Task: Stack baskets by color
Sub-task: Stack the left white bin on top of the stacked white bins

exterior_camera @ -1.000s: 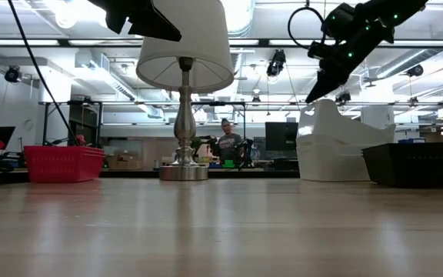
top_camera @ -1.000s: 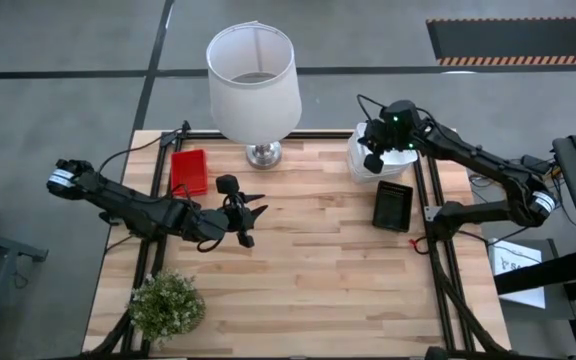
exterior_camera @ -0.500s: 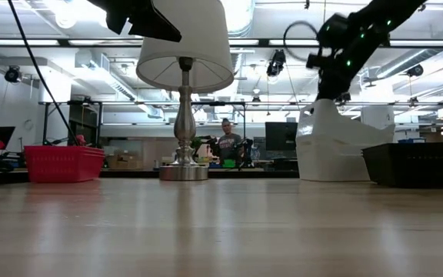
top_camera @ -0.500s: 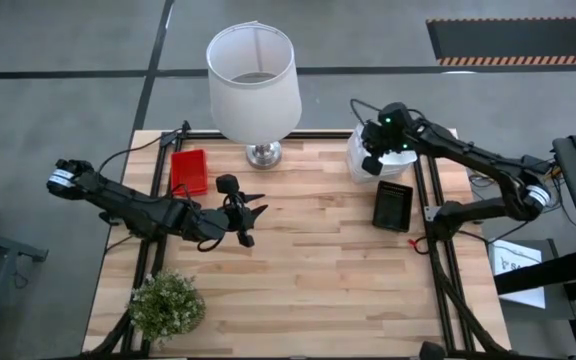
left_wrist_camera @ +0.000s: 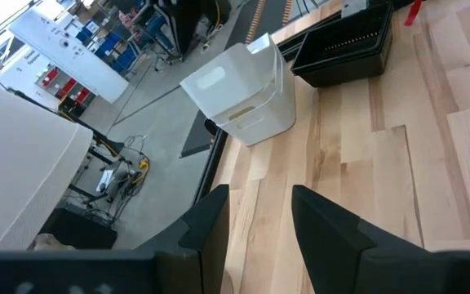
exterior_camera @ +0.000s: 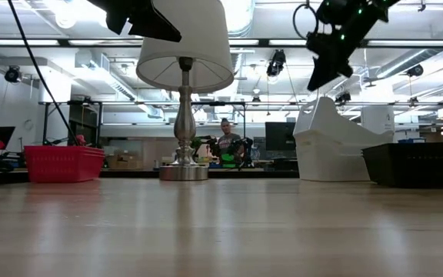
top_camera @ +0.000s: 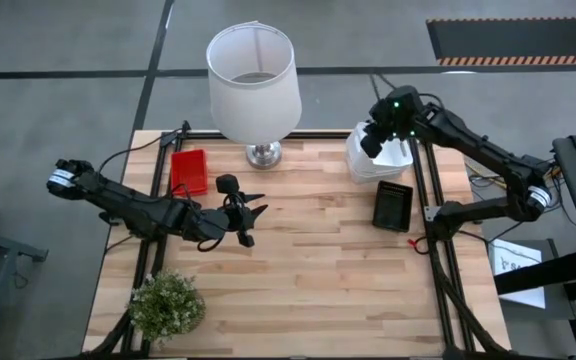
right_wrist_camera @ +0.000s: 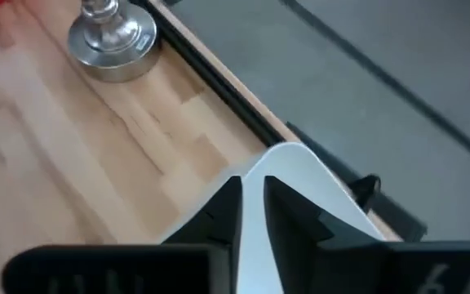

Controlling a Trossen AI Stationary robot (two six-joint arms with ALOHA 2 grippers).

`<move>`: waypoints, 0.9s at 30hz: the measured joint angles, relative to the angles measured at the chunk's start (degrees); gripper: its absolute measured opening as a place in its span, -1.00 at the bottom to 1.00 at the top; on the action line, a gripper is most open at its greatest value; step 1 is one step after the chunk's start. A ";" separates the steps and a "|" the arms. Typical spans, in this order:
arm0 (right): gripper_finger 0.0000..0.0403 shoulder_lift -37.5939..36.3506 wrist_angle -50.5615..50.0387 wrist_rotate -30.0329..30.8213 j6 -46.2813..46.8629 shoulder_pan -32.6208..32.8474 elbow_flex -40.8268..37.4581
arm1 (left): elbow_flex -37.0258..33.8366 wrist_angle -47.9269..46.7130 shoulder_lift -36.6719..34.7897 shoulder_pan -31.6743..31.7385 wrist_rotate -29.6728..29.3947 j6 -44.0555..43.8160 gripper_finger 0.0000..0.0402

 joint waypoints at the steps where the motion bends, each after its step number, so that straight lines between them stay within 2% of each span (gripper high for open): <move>1: -0.76 -0.08 -1.61 -0.11 1.36 0.00 1.13 | 0.00 0.00 0.00 0.00 0.00 0.00 -0.41; 7: -0.46 -0.04 -13.28 -5.03 0.80 0.01 5.60 | 0.00 -0.02 0.00 0.00 0.00 0.00 -0.41; 11: -0.29 -0.03 -17.36 -5.13 0.54 0.02 5.19 | 0.00 -0.02 0.00 0.00 0.00 0.00 -0.41; 15: -0.18 -0.02 -24.91 -5.10 -7.74 0.00 4.80 | 0.00 -0.02 0.00 0.00 0.00 0.00 -0.41; 18: -0.14 -0.03 -29.32 -5.11 -13.49 0.02 4.52 | 0.00 -0.02 0.00 0.00 0.00 0.00 -0.41; 27: -0.25 0.03 -25.94 -5.09 -22.06 0.01 -2.44 | 0.00 -0.02 0.00 0.02 0.00 0.00 -0.41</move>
